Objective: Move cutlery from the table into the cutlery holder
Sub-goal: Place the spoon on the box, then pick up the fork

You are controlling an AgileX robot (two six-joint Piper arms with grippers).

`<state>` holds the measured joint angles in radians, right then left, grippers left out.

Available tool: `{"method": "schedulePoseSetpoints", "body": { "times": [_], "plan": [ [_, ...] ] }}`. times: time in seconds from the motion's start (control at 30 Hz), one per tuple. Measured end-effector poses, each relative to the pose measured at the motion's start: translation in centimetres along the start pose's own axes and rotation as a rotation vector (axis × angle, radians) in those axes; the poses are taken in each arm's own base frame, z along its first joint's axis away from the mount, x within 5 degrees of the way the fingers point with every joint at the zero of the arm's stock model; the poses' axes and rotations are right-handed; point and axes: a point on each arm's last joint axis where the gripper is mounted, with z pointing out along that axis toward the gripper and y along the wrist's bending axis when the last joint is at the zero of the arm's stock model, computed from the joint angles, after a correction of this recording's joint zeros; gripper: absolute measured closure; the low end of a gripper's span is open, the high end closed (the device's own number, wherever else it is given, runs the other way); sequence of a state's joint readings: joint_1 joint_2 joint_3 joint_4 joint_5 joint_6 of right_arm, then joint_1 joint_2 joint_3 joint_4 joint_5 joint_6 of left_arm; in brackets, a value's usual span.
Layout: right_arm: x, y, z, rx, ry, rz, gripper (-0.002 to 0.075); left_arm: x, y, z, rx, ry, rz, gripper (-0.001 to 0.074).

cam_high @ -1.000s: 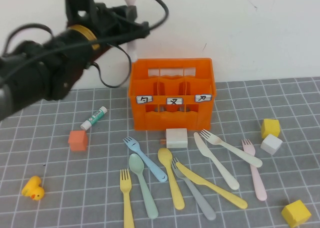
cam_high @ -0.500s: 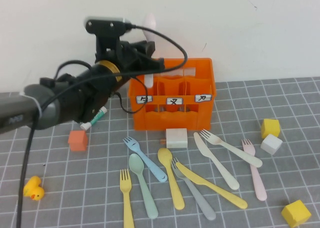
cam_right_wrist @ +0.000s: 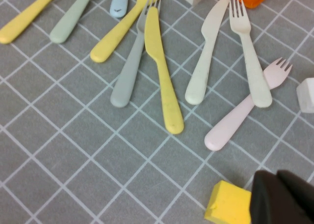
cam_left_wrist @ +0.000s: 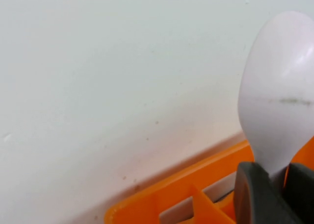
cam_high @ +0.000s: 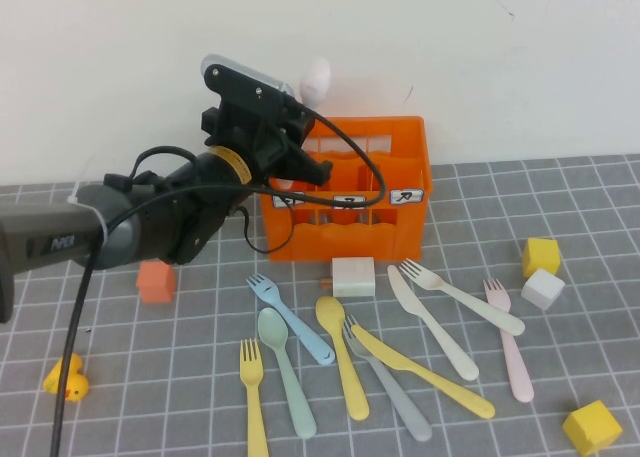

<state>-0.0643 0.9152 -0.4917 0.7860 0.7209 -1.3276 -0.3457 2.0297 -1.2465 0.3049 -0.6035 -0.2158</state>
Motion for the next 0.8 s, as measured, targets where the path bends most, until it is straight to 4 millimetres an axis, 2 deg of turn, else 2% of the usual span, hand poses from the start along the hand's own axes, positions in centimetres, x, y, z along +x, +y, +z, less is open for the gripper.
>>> {"method": "schedulePoseSetpoints", "body": {
  "times": [0.17,0.4,0.5,0.63,0.8],
  "plan": [
    [0.0,0.1,0.0,-0.01,0.004,-0.001,0.0728,0.5,0.0,0.2,-0.001,0.01,0.016,0.0627],
    [0.1,0.1,0.0,-0.009,0.008,-0.006,0.0728,0.5,0.2,0.2,-0.019,0.0,-0.027,0.0425],
    [0.1,0.1,0.0,-0.009,0.009,-0.006,0.0728,-0.1,0.4,0.0,-0.024,-0.016,-0.029,0.04],
    [0.1,0.1,0.0,-0.009,0.009,-0.006,0.0728,-2.5,0.5,-1.0,-0.035,-0.044,-0.023,0.0423],
    [0.0,0.1,0.0,-0.012,-0.004,-0.019,0.0728,-8.1,0.7,-4.6,-0.092,0.003,-0.003,0.0515]
  ]
}}
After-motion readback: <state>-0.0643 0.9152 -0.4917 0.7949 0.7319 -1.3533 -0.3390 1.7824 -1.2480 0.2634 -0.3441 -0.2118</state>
